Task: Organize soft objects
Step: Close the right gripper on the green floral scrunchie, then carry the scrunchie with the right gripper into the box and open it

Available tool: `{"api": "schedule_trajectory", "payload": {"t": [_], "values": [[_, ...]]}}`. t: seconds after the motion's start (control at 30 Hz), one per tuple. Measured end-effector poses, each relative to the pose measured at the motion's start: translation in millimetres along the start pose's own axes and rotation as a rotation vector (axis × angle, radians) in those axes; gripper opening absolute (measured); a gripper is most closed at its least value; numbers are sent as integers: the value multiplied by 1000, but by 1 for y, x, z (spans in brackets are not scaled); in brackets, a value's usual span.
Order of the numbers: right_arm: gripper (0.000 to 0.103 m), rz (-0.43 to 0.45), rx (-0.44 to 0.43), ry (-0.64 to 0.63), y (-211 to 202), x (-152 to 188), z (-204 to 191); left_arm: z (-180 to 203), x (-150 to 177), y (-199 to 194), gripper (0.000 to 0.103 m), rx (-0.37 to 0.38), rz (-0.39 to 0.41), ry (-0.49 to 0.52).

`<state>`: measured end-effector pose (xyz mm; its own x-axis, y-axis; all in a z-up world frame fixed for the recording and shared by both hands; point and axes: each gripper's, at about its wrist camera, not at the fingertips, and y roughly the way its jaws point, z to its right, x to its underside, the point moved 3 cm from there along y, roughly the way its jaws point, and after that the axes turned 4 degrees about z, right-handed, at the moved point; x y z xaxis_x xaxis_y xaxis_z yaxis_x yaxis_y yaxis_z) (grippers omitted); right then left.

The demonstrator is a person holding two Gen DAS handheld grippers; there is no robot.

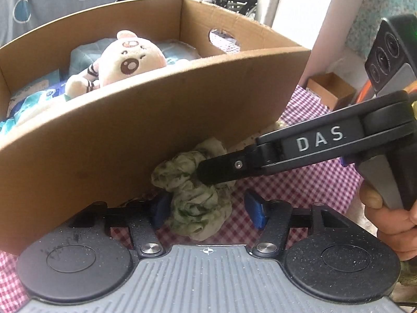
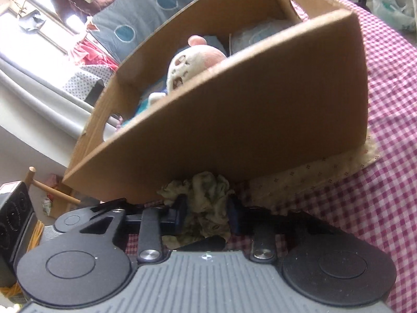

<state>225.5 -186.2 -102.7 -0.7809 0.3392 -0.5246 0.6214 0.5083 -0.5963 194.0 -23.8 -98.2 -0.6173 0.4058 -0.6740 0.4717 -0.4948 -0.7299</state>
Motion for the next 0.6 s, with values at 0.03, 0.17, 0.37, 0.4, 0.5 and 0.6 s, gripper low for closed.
{"api": "schedule_trajectory", "payload": {"t": [0.03, 0.17, 0.37, 0.4, 0.5, 0.6], "values": [[31, 6, -7, -2, -4, 1, -1, 0, 0, -2, 60, 1, 4, -1], [30, 20, -35, 5, -25, 8, -8, 6, 0, -17, 60, 33, 28, -11], [30, 69, -82, -27, -66, 14, -33, 22, -7, -55, 60, 50, 100, 20], [30, 84, -92, -36, -73, 14, -37, 24, -9, -63, 60, 52, 116, 24], [30, 138, -134, -72, -95, 8, -55, 30, -18, -89, 60, 63, 171, 38], [30, 174, -175, -113, -105, -6, -71, 33, -31, -112, 60, 59, 232, 51]]}}
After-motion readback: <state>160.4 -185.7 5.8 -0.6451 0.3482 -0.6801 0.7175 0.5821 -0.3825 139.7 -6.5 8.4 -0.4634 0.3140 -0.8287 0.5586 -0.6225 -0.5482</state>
